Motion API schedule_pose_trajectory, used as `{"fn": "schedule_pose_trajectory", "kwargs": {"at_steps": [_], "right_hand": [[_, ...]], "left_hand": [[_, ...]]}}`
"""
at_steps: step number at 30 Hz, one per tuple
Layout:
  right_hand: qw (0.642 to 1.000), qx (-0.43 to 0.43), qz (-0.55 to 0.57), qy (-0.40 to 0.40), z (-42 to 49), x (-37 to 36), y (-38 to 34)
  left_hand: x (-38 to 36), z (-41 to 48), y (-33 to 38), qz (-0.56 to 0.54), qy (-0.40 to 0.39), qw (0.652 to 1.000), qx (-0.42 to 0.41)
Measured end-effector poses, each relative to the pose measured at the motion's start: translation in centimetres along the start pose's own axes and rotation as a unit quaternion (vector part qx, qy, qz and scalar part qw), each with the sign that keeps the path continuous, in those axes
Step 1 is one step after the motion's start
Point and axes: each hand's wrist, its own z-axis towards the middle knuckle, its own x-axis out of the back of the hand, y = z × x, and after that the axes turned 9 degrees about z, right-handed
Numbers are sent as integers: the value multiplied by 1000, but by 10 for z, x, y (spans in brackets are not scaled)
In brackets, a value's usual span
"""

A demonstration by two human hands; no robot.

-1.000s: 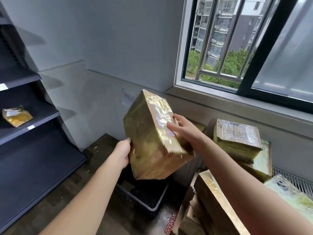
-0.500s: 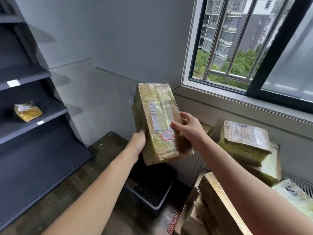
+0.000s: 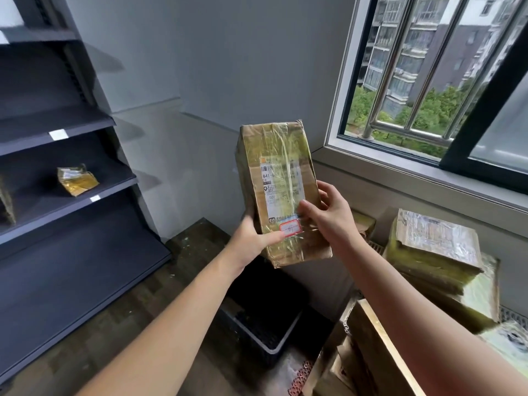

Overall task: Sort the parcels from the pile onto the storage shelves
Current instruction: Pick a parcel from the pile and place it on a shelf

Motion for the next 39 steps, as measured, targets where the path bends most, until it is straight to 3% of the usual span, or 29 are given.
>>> {"fn": "schedule_pose_trajectory", "kwargs": {"at_steps": [7,20,27,39], "right_hand": [[999,2,-24,-43,3,-29,-5],[983,50,-18,-177,-22,-161,-9],[980,51,-33,-192,-53,-238,-11],[977,48,-56,-199,-82,-375,-16]], "left_hand": [[21,-17,6,-7,53,998,15],[110,-100,-7,25,263,964,34],[164,-138,-16,59,315,946,41],[292,-175,-46,51,327,942,52]]}}
